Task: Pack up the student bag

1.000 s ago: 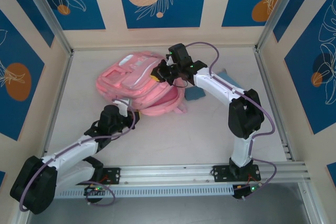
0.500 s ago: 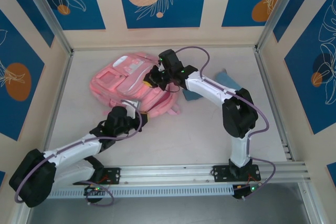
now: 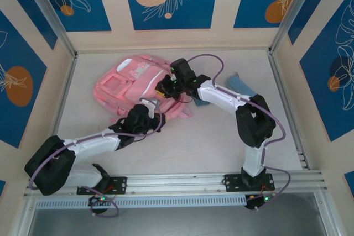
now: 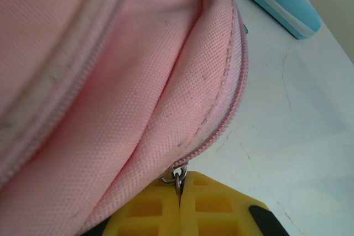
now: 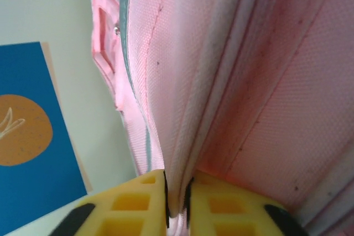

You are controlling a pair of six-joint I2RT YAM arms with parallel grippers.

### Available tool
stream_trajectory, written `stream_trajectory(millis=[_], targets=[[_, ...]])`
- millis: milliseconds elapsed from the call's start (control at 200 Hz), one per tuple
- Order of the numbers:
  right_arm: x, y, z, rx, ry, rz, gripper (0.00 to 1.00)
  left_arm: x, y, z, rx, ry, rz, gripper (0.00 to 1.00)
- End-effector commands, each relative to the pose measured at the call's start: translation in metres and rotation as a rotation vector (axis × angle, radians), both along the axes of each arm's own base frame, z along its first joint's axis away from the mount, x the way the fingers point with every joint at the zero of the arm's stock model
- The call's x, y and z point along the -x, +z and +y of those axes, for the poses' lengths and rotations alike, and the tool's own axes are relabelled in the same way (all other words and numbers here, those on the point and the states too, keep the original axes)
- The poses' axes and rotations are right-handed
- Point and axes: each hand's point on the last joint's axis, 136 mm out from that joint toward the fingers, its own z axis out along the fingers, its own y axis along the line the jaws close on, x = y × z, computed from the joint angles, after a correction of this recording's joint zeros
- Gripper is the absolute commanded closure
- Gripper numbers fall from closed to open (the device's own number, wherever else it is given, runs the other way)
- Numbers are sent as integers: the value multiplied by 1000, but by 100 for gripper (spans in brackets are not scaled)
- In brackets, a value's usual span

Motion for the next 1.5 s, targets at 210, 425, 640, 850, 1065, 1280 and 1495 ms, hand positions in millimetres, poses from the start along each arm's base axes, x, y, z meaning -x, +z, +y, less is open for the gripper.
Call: stream_trajectory(millis=[210,425,640,850,1065,1280,1495], targets=[[24,27,-79,86,-58,-122,47,-5,28,-26,110,1,102,66],[45,-3,-141,370,-75,-185,41,-4,35,-10,66,63,148,37],[68,-25,-152,524,60,-260,46,-8,42,40,21,205,168,28],[96,-52,-111,625,226,-307,47,-11,44,91,15,356,204,22],[110,-79,-63,771,331,-383,49,-11,36,114,15,433,252,20],[107,-97,-35,806,345,-383,52,-10,29,125,13,476,286,19],[93,-107,-30,856,291,-373,60,-8,26,129,14,487,299,19]])
